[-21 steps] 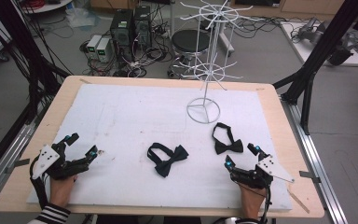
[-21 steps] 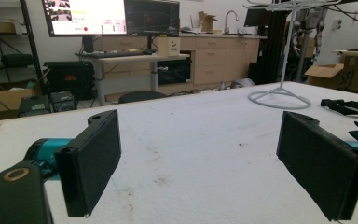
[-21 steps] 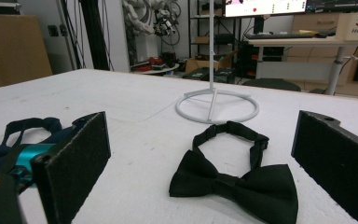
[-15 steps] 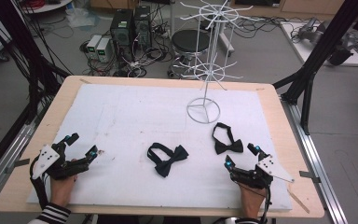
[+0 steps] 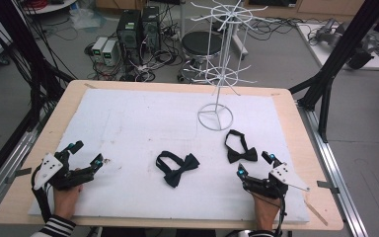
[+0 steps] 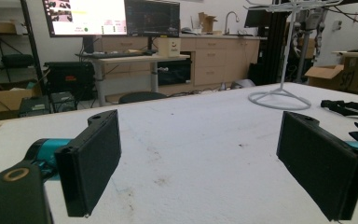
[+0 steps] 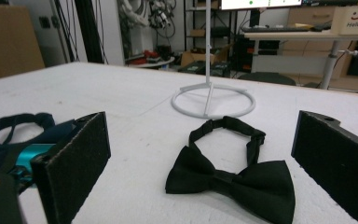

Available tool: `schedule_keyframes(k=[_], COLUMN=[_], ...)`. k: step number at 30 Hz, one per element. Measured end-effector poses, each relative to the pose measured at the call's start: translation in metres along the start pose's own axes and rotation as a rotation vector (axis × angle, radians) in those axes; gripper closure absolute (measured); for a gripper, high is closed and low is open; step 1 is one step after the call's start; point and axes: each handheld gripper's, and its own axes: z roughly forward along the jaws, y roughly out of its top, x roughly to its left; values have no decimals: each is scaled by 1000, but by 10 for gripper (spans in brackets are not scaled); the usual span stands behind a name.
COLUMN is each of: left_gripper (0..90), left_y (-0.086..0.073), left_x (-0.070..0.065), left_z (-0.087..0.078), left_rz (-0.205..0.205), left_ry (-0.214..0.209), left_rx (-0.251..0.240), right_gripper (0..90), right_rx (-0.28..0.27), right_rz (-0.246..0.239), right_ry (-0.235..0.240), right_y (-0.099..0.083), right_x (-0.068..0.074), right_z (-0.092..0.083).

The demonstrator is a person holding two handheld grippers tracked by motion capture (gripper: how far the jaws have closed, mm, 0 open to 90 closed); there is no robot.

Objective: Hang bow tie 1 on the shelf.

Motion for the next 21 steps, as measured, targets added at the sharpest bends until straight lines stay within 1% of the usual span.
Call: schedule_keyframes(k=[2,4,6,7,9,10,13,16,17,19,20,21], left_gripper=[142,142,142,142,142,142,142,142,142,142,142,142], left_y=[0,0,0,0,0,0,0,0,0,0,0,0], left_x=[0,0,0,0,0,0,0,0,0,0,0,0], left_z=[0,0,0,0,0,0,0,1,1,1,1,1], left_rz=[0,-1,-2,-3,1,-3,-2,-2,2,2,1,-1], left_ry=[0,-1,-2,-1,-1,0,-1,0,-2,-2,-2,0], left_rx=[0,0,-1,-3,2,-1,4,10,12,13,12,12], right_gripper=[35,35,35,35,35,35,35,35,35,35,35,35], right_rx=[-1,-12,-4,-6,-12,-24,-28,-41,-38,-25,-19,-19], right_rz=[-5,8,18,8,9,7,8,-6,-8,-30,-47,-47], right_ry=[2,15,26,28,37,46,58,77,89,109,134,134], right_y=[0,0,1,2,5,8,12,18,20,25,31,31], right_x=[0,0,0,0,2,2,3,4,4,4,4,4], right_z=[1,1,2,2,1,0,-1,-1,-1,0,2,2])
